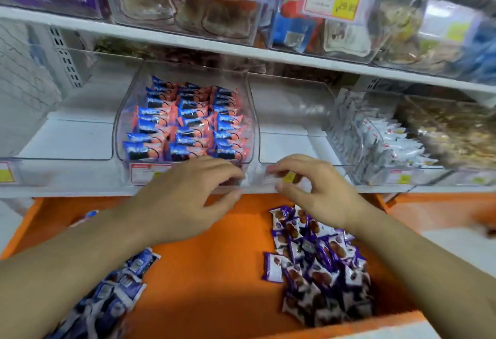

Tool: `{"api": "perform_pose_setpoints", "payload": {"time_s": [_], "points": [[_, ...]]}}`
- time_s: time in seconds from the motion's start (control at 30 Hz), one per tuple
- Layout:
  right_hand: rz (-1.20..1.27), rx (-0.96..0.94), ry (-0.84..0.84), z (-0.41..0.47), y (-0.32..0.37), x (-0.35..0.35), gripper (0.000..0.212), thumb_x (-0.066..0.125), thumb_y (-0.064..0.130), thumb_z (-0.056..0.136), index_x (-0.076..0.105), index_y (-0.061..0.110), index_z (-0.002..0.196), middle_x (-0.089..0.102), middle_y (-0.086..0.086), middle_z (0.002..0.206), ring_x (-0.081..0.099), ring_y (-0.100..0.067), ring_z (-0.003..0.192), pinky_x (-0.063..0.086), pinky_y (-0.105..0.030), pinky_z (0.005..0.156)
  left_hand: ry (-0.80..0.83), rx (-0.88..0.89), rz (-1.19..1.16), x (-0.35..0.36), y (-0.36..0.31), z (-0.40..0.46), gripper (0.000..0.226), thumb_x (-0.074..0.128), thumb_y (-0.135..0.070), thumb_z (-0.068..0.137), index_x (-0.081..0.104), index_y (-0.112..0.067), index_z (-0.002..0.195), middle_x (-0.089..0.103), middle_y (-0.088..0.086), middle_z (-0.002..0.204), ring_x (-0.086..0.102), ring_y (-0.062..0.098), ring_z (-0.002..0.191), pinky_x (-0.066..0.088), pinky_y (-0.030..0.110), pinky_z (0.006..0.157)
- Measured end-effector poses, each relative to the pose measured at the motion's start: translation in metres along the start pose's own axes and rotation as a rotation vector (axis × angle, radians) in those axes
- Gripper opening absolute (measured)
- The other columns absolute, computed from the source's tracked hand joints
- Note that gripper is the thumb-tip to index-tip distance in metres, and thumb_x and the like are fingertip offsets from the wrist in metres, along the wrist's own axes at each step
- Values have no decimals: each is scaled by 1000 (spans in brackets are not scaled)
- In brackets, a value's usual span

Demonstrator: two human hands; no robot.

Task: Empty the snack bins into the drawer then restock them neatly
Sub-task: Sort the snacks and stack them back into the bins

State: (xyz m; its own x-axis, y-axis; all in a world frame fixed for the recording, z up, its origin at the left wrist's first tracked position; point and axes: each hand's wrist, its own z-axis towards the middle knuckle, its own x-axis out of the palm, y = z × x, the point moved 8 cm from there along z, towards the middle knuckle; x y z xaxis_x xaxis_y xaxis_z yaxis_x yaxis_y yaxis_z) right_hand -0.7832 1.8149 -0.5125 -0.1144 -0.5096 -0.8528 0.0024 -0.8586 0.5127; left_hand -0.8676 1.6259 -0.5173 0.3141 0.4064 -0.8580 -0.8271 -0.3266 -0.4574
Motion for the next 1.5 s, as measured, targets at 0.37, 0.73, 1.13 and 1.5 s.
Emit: {"api": "perform_pose_setpoints", "payload": {"time_s": [0.37, 0.73, 1.13, 1.5], "points": [[-259, 614, 412, -125, -264, 71, 64, 65, 31, 96, 46, 21, 155, 53, -9, 154, 51, -26, 140, 38, -28, 112, 451, -168, -73, 267, 3, 22, 49, 65, -45, 98, 52, -35, 144, 52, -14, 149, 49, 7, 136, 40, 28, 111], [-250, 675, 261, -95, -360, 128, 52, 73, 44, 91, 55, 39, 139, 62, 4, 116, 54, -25, 125, 52, -42, 103, 582, -381, -184, 439, 37, 50, 72, 79, -36, 89, 48, -28, 152, 45, 3, 155, 43, 26, 141, 38, 31, 106], [395, 580, 206, -87, -249, 71, 51, 69, -19, 85, 70, 20, 117, 58, 0, 106, 61, -6, 61, 50, -20, 56, 349, -660, -504, 324, 34, 21, 43, 90, -41, 77, 56, -35, 102, 67, -16, 90, 66, 8, 79, 49, 24, 59], [757, 428, -151, -113, -53, -34, 51, 83, 7, 87, 65, 32, 128, 66, -1, 84, 66, -13, 75, 50, -21, 75, -37, -491, -755, 81, -64, 6, 35, 95, -15, 71, 76, -29, 97, 79, -8, 93, 70, 9, 66, 53, 31, 54]]}}
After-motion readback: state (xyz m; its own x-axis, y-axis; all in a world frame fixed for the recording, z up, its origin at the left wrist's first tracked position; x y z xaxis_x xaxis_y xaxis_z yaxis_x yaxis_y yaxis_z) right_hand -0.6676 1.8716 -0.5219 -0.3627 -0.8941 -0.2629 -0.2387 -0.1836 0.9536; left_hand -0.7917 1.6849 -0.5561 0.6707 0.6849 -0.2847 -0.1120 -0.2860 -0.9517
